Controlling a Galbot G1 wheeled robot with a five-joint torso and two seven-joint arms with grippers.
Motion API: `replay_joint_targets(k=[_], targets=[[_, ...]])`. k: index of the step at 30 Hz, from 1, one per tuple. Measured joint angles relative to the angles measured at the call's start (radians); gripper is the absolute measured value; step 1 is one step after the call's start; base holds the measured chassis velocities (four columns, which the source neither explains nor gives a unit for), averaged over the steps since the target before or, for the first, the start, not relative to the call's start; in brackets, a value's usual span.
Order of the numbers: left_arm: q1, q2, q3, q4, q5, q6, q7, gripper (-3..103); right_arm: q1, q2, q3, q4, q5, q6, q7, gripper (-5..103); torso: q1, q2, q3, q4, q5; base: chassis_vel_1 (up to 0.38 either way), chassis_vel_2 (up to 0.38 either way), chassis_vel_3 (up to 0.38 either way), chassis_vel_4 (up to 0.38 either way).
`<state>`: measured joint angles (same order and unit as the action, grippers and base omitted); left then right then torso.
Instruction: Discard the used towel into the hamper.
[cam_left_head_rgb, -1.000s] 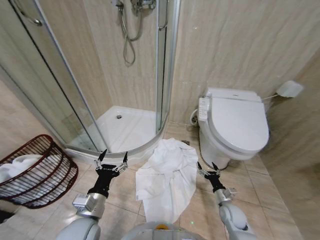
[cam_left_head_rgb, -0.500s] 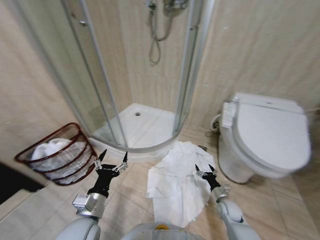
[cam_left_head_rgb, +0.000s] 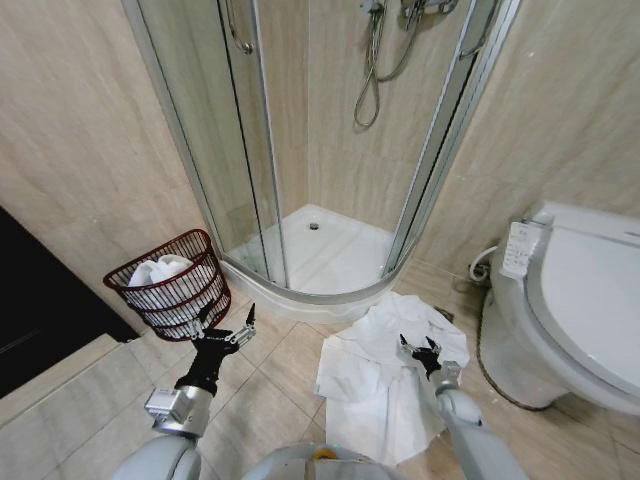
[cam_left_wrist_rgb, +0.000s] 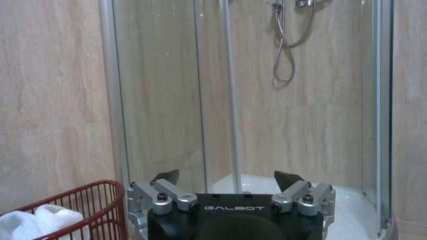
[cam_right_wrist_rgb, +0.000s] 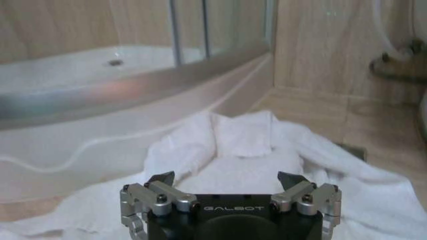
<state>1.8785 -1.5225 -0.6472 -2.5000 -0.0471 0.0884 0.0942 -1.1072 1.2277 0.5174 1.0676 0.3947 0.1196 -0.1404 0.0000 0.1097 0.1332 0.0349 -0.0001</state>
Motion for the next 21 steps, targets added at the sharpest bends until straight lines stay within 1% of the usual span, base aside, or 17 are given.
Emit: replay_joint_targets(k=[3, 10, 11, 14, 19, 21], targets=[[0.0, 0.0, 0.0, 0.0, 0.0, 0.0, 0.0, 93, 0.037, 0.009, -0.008, -0.064, -0.002, -0.001, 0.0, 100, 0.0, 0.0, 0.0, 0.0005, 0.0001, 0.0, 0.0, 0.0, 0.0], [0.0, 0.0, 0.0, 0.0, 0.0, 0.0, 0.0, 93, 0.126, 0.031, -0.04, -0.22, -0.009, -0.011, -0.017, 100, 0.0, 0.001, 0.0, 0.0004, 0.0001, 0.0, 0.0, 0.0, 0.0], [0.0, 0.0, 0.0, 0.0, 0.0, 0.0, 0.0, 93, 0.126, 0.031, -0.04, -0.22, -0.009, -0.011, -0.017, 100, 0.0, 0.001, 0.0, 0.0004, 0.0001, 0.0, 0.0, 0.0, 0.0], [0.0, 0.0, 0.0, 0.0, 0.0, 0.0, 0.0, 93, 0.17, 0.048, -0.035, -0.299, -0.046, -0.021, 0.001, 100, 0.0, 0.001, 0.001, 0.0006, 0.0003, 0.0, 0.0, 0.0, 0.0], [0.0, 0.0, 0.0, 0.0, 0.0, 0.0, 0.0, 93, 0.211, 0.053, -0.027, -0.369, -0.074, -0.024, 0.02, 100, 0.0, 0.001, 0.001, 0.0005, 0.0, 0.0, 0.0, 0.0, 0.0], [0.0, 0.0, 0.0, 0.0, 0.0, 0.0, 0.0, 93, 0.243, 0.059, -0.019, -0.424, -0.086, -0.023, 0.029, 100, 0.0, 0.001, 0.001, 0.0005, 0.0001, 0.0, 0.0, 0.0, 0.0]])
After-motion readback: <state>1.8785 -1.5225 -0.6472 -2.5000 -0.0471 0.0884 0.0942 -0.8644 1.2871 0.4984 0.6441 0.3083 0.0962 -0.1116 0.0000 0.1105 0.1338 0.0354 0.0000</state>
